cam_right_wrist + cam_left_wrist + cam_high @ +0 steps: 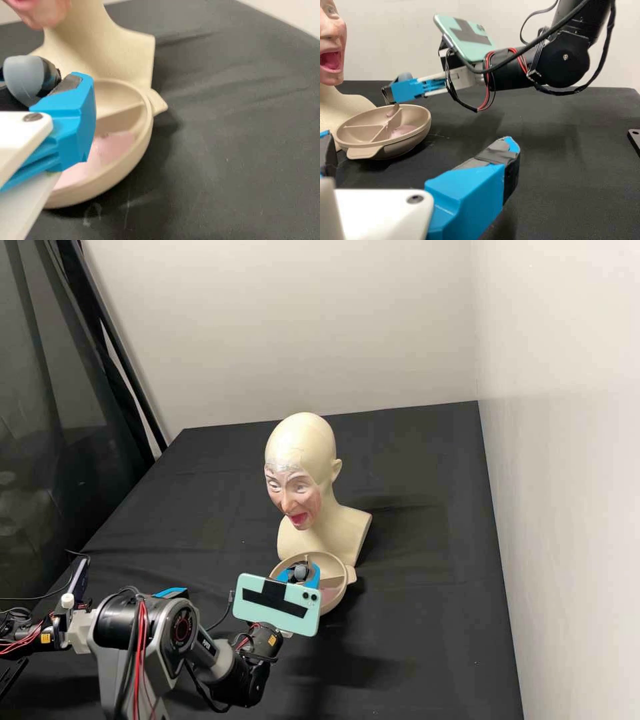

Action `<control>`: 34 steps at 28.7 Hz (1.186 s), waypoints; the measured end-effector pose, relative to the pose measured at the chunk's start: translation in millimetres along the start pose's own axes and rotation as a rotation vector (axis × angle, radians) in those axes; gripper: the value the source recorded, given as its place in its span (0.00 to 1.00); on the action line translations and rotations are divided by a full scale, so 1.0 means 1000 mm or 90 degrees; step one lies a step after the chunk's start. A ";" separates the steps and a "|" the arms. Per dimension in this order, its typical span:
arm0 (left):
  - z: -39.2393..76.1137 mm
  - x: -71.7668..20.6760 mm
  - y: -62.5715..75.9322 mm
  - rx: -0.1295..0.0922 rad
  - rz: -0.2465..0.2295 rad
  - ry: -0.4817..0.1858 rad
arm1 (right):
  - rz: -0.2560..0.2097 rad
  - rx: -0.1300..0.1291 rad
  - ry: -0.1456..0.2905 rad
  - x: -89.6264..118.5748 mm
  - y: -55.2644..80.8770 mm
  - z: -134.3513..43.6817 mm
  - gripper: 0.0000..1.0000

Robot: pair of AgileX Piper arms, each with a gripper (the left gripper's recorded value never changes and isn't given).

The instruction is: Feed the grandma with a spoon

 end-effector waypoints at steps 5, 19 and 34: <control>-0.001 0.0000 0.000 0.000 0.000 0.002 | 0.005 0.004 0.008 -0.003 0.002 -0.003 0.00; -0.002 -0.0001 0.000 -0.001 0.001 0.004 | 0.043 0.012 0.032 -0.008 0.020 -0.012 0.00; -0.005 -0.0002 0.001 -0.002 0.002 0.011 | 0.073 0.015 0.090 -0.001 0.036 -0.040 0.00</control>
